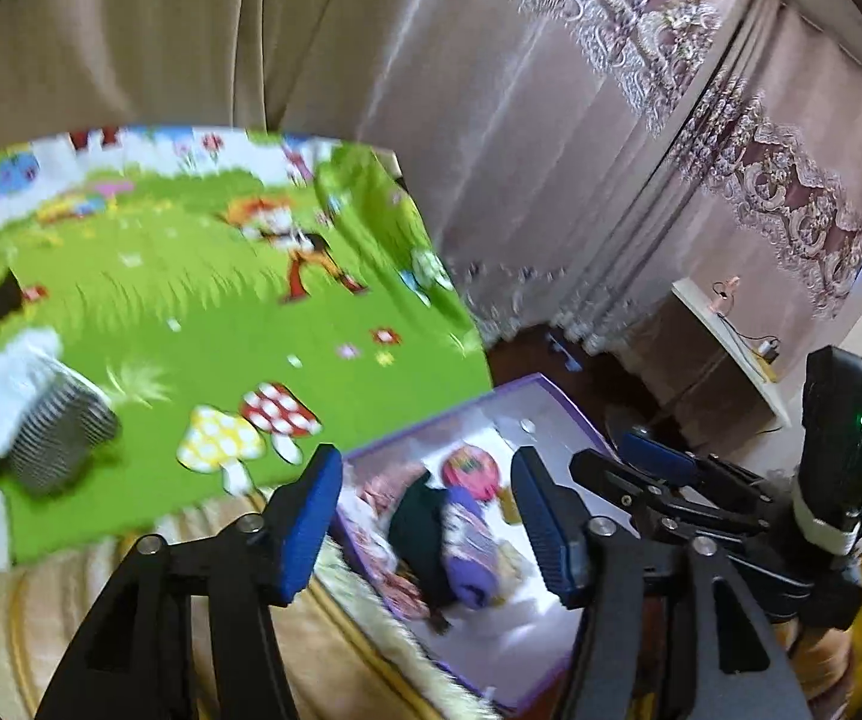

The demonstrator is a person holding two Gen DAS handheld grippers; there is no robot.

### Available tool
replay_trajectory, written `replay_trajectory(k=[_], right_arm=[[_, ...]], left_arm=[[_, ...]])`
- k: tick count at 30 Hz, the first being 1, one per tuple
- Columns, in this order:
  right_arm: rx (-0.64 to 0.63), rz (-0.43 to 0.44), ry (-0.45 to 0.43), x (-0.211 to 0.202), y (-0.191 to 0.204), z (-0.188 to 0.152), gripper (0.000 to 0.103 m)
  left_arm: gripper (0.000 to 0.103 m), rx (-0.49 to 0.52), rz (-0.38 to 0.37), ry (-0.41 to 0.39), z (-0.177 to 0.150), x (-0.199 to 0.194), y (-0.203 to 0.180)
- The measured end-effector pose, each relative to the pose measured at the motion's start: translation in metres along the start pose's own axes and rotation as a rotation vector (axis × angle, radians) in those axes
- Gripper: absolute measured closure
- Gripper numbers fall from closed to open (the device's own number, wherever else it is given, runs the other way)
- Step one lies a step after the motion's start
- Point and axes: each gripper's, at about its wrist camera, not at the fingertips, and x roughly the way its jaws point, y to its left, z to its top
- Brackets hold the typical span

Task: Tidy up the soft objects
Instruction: 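Move both open tools back over the pile of soft items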

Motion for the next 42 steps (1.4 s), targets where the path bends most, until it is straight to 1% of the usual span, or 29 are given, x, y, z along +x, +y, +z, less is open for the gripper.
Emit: replay_trajectory(k=[3,7,9,10,11,13,16,18,20,22,25,27,30,32,34,36,41,42], right_arm=[[-0.025,0.013,-0.003,0.002,0.012,0.004,0.04],[-0.056,0.041,-0.012,0.004,0.032,0.01,0.04],[-0.069,0.048,-0.019,0.005,0.04,0.013,0.034],[-0.08,0.054,-0.024,0.005,0.046,0.015,0.032],[-0.093,0.061,-0.031,0.005,0.051,0.017,0.029],[-0.116,0.073,-0.045,0.004,0.064,0.022,0.026],[-0.149,0.086,-0.067,0.003,0.082,0.03,0.018],[-0.177,0.08,-0.084,0.003,0.097,0.034,0.013],[-0.2,0.072,-0.101,0.002,0.109,0.037,0.01],[-0.216,0.058,-0.116,0.002,0.12,0.041,0.008],[-0.23,0.055,-0.131,0.002,0.136,0.046,0.004],[-0.248,0.051,-0.153,0.001,0.146,0.049,0.002],[-0.298,0.05,-0.188,0.0,0.161,0.052,0.002],[-0.33,0.077,-0.198,0.003,0.172,0.054,0.002],[-0.335,0.104,-0.188,0.007,0.18,0.057,0.002],[-0.336,0.148,-0.169,0.013,0.189,0.063,0.002],[-0.31,0.257,-0.109,0.029,0.201,0.072,0.002],[-0.305,0.265,-0.098,0.032,0.203,0.073,0.002]], left_arm=[[0.042,0.027,0.041,-0.021,0.004,-0.008,0.01],[0.041,0.036,0.061,-0.029,0.007,-0.021,0.03],[0.032,0.034,0.099,-0.032,0.01,-0.03,0.042],[0.03,0.038,0.12,-0.042,0.01,-0.033,0.045],[0.029,0.049,0.158,-0.059,0.012,-0.04,0.052],[0.027,0.058,0.196,-0.076,0.013,-0.05,0.063],[0.027,0.069,0.231,-0.091,0.015,-0.064,0.076],[0.023,0.081,0.273,-0.102,0.017,-0.075,0.087],[0.021,0.082,0.319,-0.114,0.019,-0.083,0.096],[0.02,0.097,0.359,-0.133,0.021,-0.093,0.106],[0.018,0.107,0.413,-0.194,0.028,-0.116,0.126],[0.018,0.095,0.427,-0.238,0.031,-0.13,0.14],[0.018,0.076,0.431,-0.279,0.034,-0.15,0.161],[0.018,0.06,0.436,-0.289,0.038,-0.159,0.175],[0.018,0.041,0.473,-0.293,0.041,-0.166,0.186],[0.018,0.027,0.517,-0.286,0.045,-0.17,0.197],[0.018,-0.029,0.582,-0.231,0.056,-0.174,0.23],[0.018,-0.045,0.596,-0.217,0.058,-0.173,0.238]])
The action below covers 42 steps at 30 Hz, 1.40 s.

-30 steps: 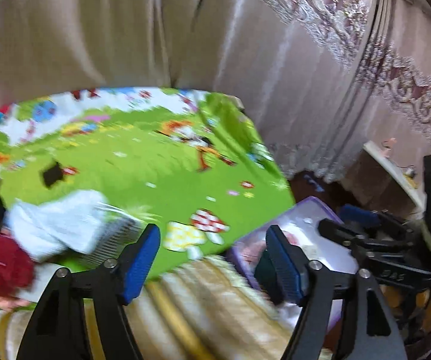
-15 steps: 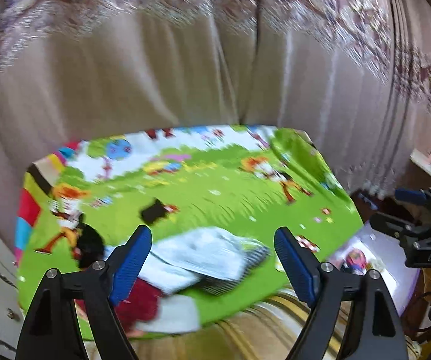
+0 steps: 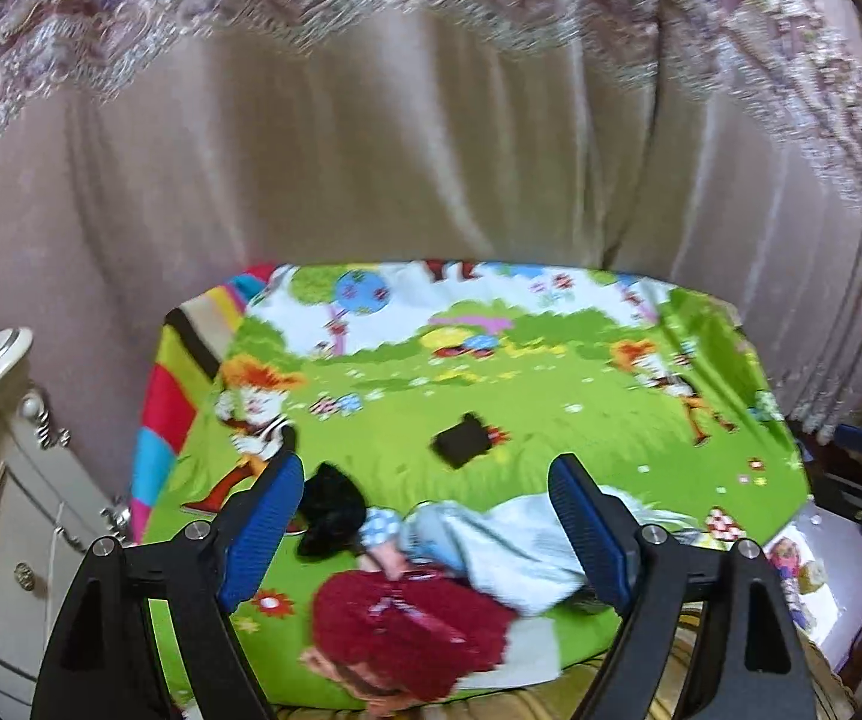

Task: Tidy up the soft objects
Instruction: 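Move both open tools back over the pile of soft items, then grasp the black fuzzy item with the left tool while the right tool grasps the brown knit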

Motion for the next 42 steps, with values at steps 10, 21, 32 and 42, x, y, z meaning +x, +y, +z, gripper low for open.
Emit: replay_trajectory(k=[10,21,32,42], right_arm=[[0.004,0.063,0.059,0.047,0.013,0.033,0.002],[-0.047,0.09,0.1,0.111,0.036,0.079,0.002],[-0.09,0.117,0.175,0.188,0.073,0.114,0.002],[-0.189,0.108,0.281,0.267,0.105,0.091,0.003]], left_arm=[[0.018,-0.181,-0.01,0.105,0.01,0.052,0.058],[0.018,-0.298,-0.034,0.284,-0.002,0.127,0.097],[0.018,-0.256,-0.09,0.427,-0.03,0.188,0.097],[0.056,-0.2,-0.118,0.477,-0.052,0.212,0.094]])
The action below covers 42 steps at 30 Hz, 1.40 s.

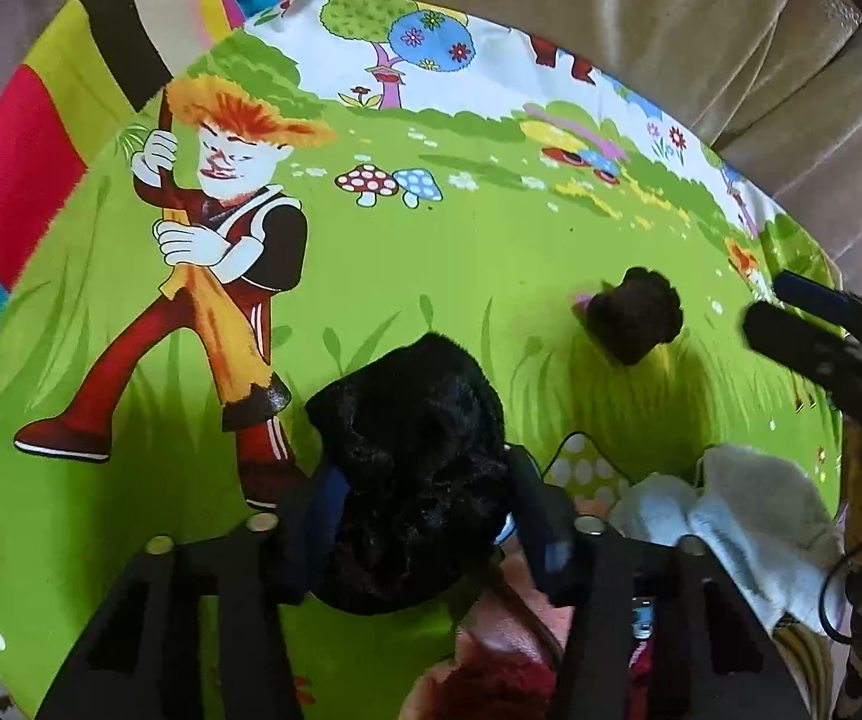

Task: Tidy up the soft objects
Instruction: 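Grasp the black fuzzy item with the left tool while the right tool grasps the brown knit, then lift the black item and the brown knit and carry both toward the box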

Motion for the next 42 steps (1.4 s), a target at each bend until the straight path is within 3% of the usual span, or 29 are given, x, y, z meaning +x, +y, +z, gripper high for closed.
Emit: replay_trajectory(k=[3,9,17,19,20,21,24,33,42], right_arm=[[-0.039,-0.009,0.027,0.021,0.003,-0.002,0.003],[-0.063,-0.009,0.067,0.047,0.002,-0.005,0.004],[-0.067,-0.002,0.107,0.075,-0.003,-0.008,0.029],[-0.078,0.01,0.113,0.079,-0.001,-0.009,0.04],[-0.08,0.024,0.117,0.079,-0.001,-0.01,0.051],[-0.085,0.043,0.117,0.079,0.001,-0.011,0.052],[-0.109,0.035,0.097,0.071,0.006,-0.013,0.057],[-0.086,0.045,-0.003,0.019,0.006,-0.019,0.058],[-0.048,0.006,-0.091,-0.046,0.009,-0.056,0.058]], left_arm=[[0.072,0.009,0.016,-0.024,-0.002,-0.001,0.002],[0.078,-0.04,0.0,-0.108,-0.001,-0.021,0.009],[0.078,-0.052,0.011,-0.181,-0.001,-0.04,0.001],[0.078,-0.053,0.011,-0.181,-0.002,-0.041,0.0],[0.078,-0.056,0.01,-0.181,-0.003,-0.042,-0.001],[0.078,-0.059,0.008,-0.183,-0.003,-0.043,-0.001],[0.078,-0.06,0.006,-0.196,-0.006,-0.048,-0.005],[0.078,-0.054,0.017,-0.262,-0.016,-0.079,-0.022],[0.078,-0.063,-0.039,-0.316,-0.043,-0.106,-0.053]])
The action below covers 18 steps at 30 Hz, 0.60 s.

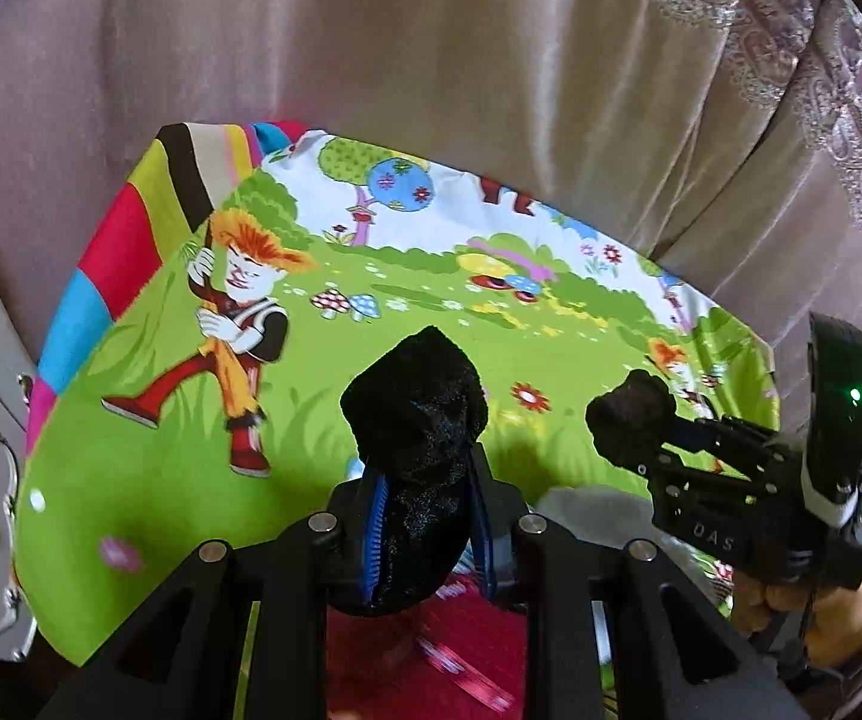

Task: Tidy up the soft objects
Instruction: 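Lift the black item and the brown knit and carry both toward the box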

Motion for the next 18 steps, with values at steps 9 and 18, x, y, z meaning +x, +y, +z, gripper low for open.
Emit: replay_trajectory(k=[9,18], right_arm=[[0.062,-0.031,-0.028,-0.055,-0.006,-0.046,0.058],[0.125,-0.063,-0.024,-0.103,-0.017,-0.093,0.058]], left_arm=[[0.078,0.027,-0.072,0.012,-0.036,-0.018,-0.04],[0.078,0.066,-0.138,0.042,-0.072,-0.035,-0.08]])
